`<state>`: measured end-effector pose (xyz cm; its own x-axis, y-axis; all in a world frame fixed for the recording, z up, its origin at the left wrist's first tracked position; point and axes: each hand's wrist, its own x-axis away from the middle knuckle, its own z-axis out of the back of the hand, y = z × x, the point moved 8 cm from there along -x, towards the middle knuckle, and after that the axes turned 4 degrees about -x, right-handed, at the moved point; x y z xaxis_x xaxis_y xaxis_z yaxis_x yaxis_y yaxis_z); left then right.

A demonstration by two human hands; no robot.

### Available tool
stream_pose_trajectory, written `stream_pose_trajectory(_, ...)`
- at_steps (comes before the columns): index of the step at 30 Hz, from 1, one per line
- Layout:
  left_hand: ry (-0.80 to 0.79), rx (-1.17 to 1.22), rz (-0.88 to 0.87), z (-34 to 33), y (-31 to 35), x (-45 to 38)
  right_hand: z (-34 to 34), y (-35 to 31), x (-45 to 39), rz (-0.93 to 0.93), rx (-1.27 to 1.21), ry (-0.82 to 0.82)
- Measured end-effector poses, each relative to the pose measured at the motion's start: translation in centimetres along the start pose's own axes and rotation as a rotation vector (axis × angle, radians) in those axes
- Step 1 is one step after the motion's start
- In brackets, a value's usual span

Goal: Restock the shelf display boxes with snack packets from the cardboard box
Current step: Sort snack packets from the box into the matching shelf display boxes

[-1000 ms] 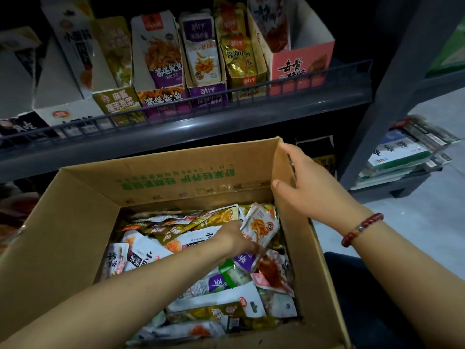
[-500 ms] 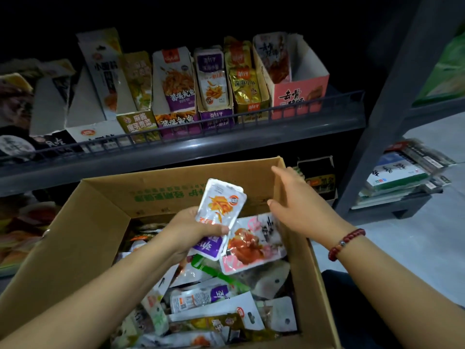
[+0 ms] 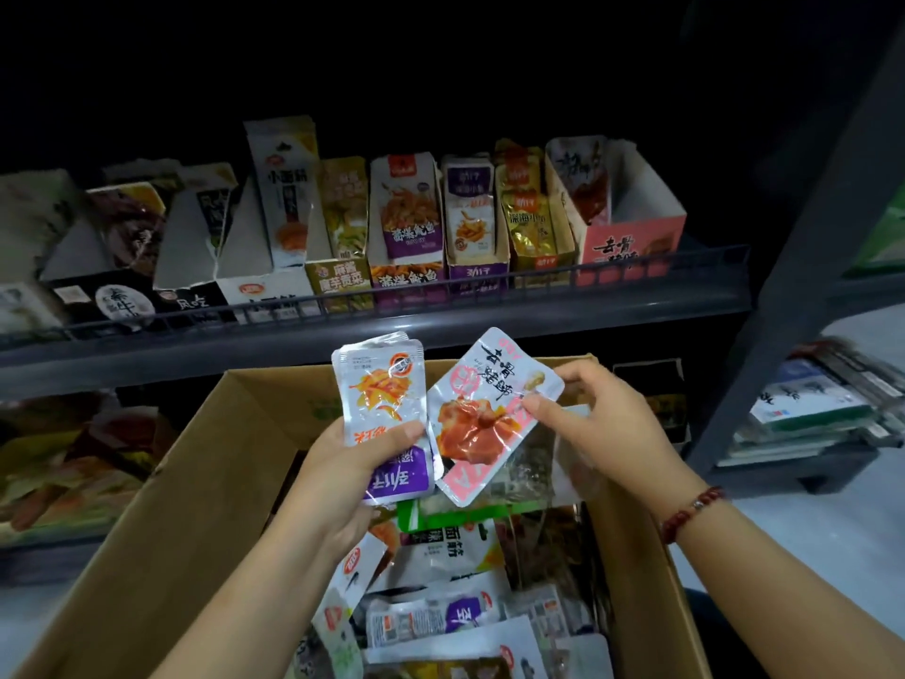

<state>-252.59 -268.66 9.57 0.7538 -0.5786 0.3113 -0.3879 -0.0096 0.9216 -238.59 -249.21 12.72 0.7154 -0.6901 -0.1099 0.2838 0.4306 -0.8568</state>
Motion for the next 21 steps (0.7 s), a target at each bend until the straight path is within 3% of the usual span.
stream_pose_trajectory(5, 0.005, -0.001, -0.023, 0.8, 0.5, -0.2, -1.8, -0.9, -0.5, -0.070, -0.343, -0.071)
stream_pose_trajectory(17, -0.008, 0.111, 0.002, 1.5, 1.3, -0.8, -1.4, -0.6, -1.6, -0.145, -0.633, 0.082)
stream_pose_trajectory(21, -0.029, 0.189, -0.002, 0.8, 1.8, -0.6, -1.3, -0.3, -1.6, -0.176, -0.650, 0.049)
